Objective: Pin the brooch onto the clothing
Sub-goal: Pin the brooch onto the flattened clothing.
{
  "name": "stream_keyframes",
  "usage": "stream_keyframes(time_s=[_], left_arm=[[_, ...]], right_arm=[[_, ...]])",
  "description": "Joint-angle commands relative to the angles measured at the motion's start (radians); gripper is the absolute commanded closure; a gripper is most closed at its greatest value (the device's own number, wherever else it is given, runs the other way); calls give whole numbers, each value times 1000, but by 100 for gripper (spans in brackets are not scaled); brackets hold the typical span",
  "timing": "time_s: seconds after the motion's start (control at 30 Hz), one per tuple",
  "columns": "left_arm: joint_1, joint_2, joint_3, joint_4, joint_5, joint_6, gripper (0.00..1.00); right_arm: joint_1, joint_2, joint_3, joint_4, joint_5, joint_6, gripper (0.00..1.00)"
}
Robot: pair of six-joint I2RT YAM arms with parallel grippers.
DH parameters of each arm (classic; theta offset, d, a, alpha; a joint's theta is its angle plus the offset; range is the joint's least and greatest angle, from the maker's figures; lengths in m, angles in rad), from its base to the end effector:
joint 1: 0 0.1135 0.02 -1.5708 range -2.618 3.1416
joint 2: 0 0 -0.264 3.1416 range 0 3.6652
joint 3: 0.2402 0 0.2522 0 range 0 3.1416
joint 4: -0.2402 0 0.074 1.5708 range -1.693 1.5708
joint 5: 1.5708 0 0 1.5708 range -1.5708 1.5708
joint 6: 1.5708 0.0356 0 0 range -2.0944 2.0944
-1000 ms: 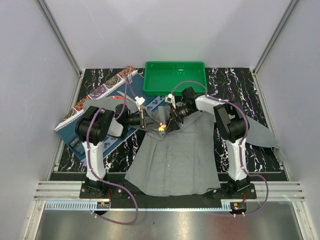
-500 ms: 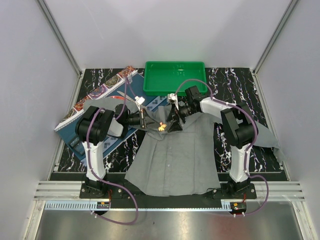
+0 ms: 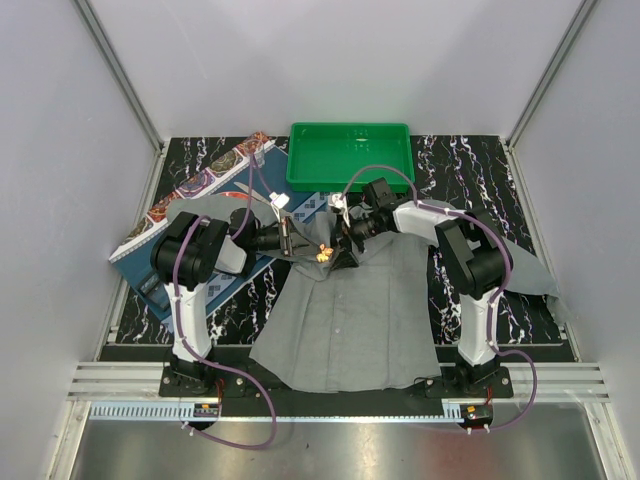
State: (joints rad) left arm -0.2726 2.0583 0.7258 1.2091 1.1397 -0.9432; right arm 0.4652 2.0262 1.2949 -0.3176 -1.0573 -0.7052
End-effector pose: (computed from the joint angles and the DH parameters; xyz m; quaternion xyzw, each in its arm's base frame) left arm 0.3264 -0.1248 0.1119 0.1297 0.7134 -0.6503 0.2267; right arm 0.3473 0.2090 0.1523 -0.5693 0.6236 0.4571 0.2795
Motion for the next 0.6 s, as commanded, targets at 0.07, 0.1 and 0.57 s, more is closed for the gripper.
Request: stream_keyframes(time_s=[0.07, 0.1, 0.57], left_arm=[[1, -3, -23, 153, 17, 3, 100], [1, -4, -25, 152, 20, 10, 100], [1, -15, -42, 179, 25, 14, 100]], right_arm=[[7, -43, 24, 95, 3, 93, 0], [7, -40, 26, 103, -4, 105, 0], [-5, 6, 80, 81, -49, 194, 46]])
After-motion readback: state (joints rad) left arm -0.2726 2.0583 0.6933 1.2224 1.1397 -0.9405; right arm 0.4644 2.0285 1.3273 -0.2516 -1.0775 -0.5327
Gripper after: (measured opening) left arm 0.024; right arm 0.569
